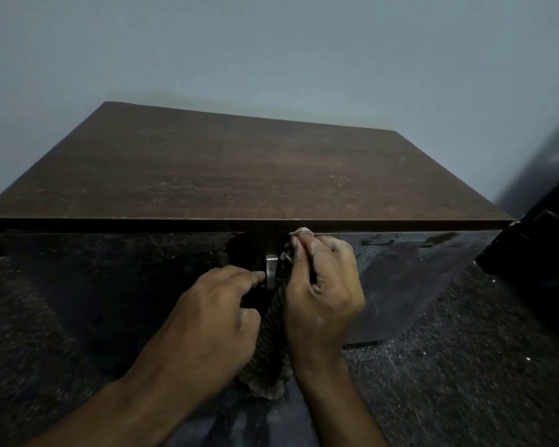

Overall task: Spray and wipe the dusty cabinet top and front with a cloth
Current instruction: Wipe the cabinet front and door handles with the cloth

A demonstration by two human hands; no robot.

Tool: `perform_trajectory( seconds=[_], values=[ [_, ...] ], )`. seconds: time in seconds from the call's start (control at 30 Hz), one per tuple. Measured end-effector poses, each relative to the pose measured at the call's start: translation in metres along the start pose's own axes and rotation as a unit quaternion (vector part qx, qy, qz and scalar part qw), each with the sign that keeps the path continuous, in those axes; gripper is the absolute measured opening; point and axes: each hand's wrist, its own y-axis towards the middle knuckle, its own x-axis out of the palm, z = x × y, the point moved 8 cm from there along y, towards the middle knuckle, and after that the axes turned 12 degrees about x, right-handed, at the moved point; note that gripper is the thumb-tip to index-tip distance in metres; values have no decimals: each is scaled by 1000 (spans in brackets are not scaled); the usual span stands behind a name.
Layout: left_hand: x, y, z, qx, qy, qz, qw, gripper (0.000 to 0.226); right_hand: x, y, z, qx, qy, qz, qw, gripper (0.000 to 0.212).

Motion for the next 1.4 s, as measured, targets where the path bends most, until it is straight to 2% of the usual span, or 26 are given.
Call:
perform_trajectory(
  seconds=[0.13, 0.27, 0.4, 0.53, 0.63, 0.73, 0.93, 1.0, 1.07, 1.13, 1.2, 1.33, 1.4],
  values=[
    [-2, 0, -3, -4, 2, 0, 1000, 60, -3, -2, 8, 53, 18, 10, 998, 6],
    [-5, -1, -4, 0, -7, 5, 1000, 51, 7, -12, 5, 29, 12, -26, 999, 6],
    [-9, -3, -1, 0, -11, 18, 1000, 51, 1, -12, 22, 97, 33, -19, 995, 11],
    [-6, -2, -3, 0, 7, 12, 1000, 53, 16, -17, -6, 38, 43, -71, 996, 8],
    [-6, -2, -7, -7, 8, 11, 1000, 50, 25, -33, -8, -25, 7, -123, 992, 9],
    [-5, -3, -14, -22, -12, 12, 1000, 46, 23, -60, 6, -88, -51, -140, 985, 14],
    [0, -1, -17, -28, -33, 25, 999, 49, 26, -76, 16, -100, -65, -156, 981, 22],
    [3, -1, -18, -28, -40, 25, 998, 49, 26, -76, 22, -70, -38, -160, 984, 14],
    [7, -2, -18, -29, -55, 21, 998, 49, 26, -75, 36, 6, -15, -161, 987, 7],
    [12, -3, -18, -27, -74, 13, 997, 51, 23, -72, 55, 112, 2, -134, 985, 17],
    [16, -2, -17, -21, -88, 10, 996, 52, 20, -68, 62, 176, 28, -107, 978, 20],
    [19, 1, -15, -13, -100, 13, 995, 52, 17, -66, 61, 162, 48, -93, 981, 15],
    [19, 2, -14, -10, -101, 17, 995, 51, 19, -71, 71, 204, 47, -99, 973, 18]
  ],
)
